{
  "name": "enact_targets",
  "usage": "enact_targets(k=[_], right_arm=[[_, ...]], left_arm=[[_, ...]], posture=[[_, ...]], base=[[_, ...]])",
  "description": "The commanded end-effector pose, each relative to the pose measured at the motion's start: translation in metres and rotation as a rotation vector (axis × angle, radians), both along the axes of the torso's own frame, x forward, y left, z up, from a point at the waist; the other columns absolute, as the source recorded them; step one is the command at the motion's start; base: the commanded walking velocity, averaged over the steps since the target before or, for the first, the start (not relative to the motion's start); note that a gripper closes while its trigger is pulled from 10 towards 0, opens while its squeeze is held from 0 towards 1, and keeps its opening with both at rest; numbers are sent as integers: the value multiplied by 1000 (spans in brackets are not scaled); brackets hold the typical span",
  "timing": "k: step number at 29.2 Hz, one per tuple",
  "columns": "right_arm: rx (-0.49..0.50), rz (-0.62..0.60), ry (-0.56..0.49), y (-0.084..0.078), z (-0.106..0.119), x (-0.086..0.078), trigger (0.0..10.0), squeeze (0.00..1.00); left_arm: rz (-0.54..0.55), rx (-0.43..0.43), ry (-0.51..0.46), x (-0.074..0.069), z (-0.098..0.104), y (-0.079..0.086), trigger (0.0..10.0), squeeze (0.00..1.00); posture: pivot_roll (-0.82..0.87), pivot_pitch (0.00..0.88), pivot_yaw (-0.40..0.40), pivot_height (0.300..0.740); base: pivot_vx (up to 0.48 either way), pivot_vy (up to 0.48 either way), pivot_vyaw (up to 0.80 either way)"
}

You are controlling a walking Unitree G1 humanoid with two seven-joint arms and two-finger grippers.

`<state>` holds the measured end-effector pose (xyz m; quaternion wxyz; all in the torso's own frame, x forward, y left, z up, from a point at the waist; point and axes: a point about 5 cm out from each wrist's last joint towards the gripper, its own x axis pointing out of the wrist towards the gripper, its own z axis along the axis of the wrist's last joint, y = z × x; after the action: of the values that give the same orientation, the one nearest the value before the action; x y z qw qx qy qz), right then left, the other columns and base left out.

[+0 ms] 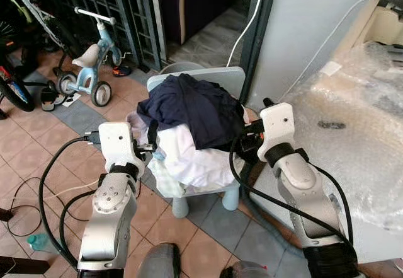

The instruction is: Clothes washing

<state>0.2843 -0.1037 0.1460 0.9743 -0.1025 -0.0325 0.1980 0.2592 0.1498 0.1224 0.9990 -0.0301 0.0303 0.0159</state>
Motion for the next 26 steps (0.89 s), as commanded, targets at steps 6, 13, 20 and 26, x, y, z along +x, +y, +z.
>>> enact_targets(k=[6,13,20,26], right_arm=[[-10,-17,-2,-5,0,5,10000,0],[-71,23,8,-2,-1,13,10000,0],[-156,9,69,-6,-1,42,10000,0],[-293,-73,101,-5,-2,70,10000,0]], left_arm=[[3,2,-1,-2,1,-2,10000,0],[-4,20,4,-2,1,-3,10000,0],[0,39,16,-7,1,5,10000,0],[12,44,20,-13,1,5,10000,0]], posture=[[-3,125,18,740],[6,128,20,740],[41,131,20,740],[66,141,14,740]], base=[[0,403,594],[0,41,0],[0,0,0],[0,0,0]])
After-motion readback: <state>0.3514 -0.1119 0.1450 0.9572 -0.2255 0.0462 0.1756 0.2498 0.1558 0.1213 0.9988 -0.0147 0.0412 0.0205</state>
